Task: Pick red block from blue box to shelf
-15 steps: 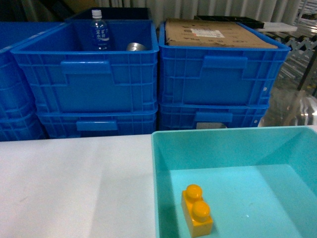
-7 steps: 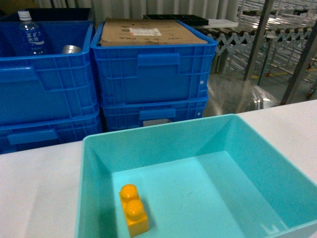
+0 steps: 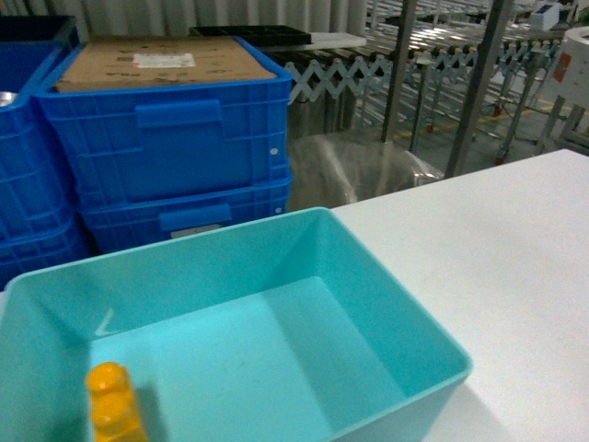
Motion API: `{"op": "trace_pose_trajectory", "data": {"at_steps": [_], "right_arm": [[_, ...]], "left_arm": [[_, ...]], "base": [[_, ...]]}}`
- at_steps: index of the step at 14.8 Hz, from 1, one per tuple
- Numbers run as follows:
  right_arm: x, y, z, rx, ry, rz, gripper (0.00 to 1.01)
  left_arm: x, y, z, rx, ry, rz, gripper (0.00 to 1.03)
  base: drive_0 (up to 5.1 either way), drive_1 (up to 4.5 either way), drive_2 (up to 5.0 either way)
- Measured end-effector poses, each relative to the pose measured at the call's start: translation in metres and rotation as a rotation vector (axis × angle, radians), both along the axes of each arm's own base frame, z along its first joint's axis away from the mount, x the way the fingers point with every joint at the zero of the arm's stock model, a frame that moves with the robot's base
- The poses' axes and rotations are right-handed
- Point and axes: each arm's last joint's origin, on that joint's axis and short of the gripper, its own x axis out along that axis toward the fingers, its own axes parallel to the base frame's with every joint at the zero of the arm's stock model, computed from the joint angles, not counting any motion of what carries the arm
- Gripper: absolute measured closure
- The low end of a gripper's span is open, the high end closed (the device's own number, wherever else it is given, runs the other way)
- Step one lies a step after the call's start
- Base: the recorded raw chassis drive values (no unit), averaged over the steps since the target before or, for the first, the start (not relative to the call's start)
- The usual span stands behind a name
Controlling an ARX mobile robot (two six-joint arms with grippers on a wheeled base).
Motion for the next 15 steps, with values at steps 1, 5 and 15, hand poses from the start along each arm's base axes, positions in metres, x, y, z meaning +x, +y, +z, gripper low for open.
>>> {"op": "trace_pose_trajectory", "data": {"at_steps": [1, 5, 15], "right_arm": [[0.0002, 0.0, -0.0005, 0.0, 0.004, 0.0, 0.74], [0.0002, 0.0001, -0.0001, 0.0, 0.0, 0.001, 0.74], [0.0003, 0.0, -0.0008, 0.0, 0.006, 0.0, 0.74]], "left_arm": [[0.0, 0.0, 0.0, 0.0, 0.0, 0.0, 0.05], [0.0, -0.0001, 0.0001, 0.0, -0.001, -0.002, 0.05], [0.0, -0.0001, -0.0001, 0.0, 0.001, -0.003, 0.05]], "base": [[1.8, -1.93, -5.4], [1.9, -1.52, -5.5], [1.8, -1.19, -5.5]]}}
